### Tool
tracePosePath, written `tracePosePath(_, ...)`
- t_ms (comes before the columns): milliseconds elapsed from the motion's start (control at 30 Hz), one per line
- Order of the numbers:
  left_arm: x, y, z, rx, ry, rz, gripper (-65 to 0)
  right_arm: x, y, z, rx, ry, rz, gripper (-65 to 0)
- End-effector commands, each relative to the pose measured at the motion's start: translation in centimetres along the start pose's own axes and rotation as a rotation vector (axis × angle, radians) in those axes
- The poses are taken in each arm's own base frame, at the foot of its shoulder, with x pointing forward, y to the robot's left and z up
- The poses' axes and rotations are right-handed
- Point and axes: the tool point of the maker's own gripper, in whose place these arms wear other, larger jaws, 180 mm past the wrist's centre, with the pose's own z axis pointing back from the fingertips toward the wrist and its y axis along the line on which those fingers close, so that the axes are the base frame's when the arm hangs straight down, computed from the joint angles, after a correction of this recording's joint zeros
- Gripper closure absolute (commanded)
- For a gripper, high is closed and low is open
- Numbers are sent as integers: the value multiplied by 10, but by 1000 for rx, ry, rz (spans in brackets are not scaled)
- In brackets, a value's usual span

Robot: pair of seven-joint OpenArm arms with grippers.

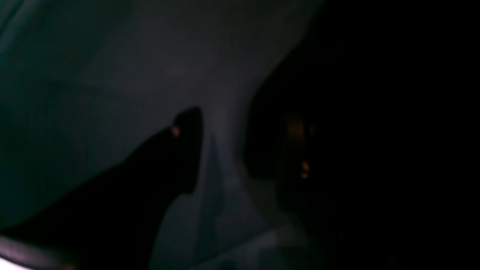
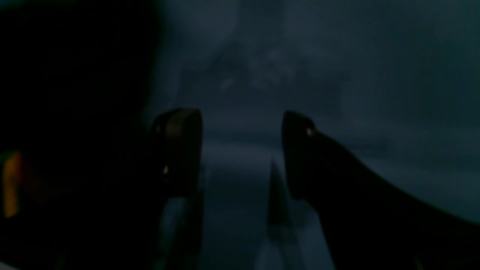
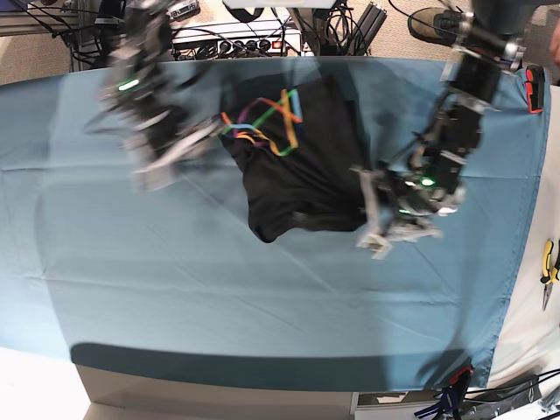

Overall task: Fold the T-shirt properly
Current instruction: 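Grasp the plain shirt end with the left gripper and drag it outward, then release the shirt end and lift the left gripper back over the shirt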

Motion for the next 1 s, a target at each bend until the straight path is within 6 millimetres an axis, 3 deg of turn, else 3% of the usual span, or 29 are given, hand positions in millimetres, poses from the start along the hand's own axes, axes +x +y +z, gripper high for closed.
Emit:
tracePosePath(0, 8, 20, 7, 56, -22, -4, -309, 19, 1, 3, 20, -67, -14, -337)
tracePosePath(67, 2, 29, 9, 80, -2, 1, -309, 24, 1, 6, 45, -90, -61, -337)
tracePosePath(167, -4, 37, 12, 96, 27, 4, -309, 29, 17, 9, 143, -116, -95, -337)
tracePosePath(300, 3, 41, 20, 79, -3, 69, -309, 31, 29, 9, 194, -126, -90, -337)
tracePosePath(500, 19, 22, 23, -21, -62, 112, -309, 30, 31, 8, 197, -121, -94, -337)
tracePosePath(767, 41, -32, 22, -231, -114, 134, -309, 24, 31, 8, 197, -94, -93, -337)
tracePosePath(867, 46, -33, 23, -226, -126, 130, -309, 20, 31, 9, 195, -86, -95, -337)
tracePosePath(967, 52, -15, 29, -158, -149, 109, -309, 22, 35, 10, 216, -102, -86, -337)
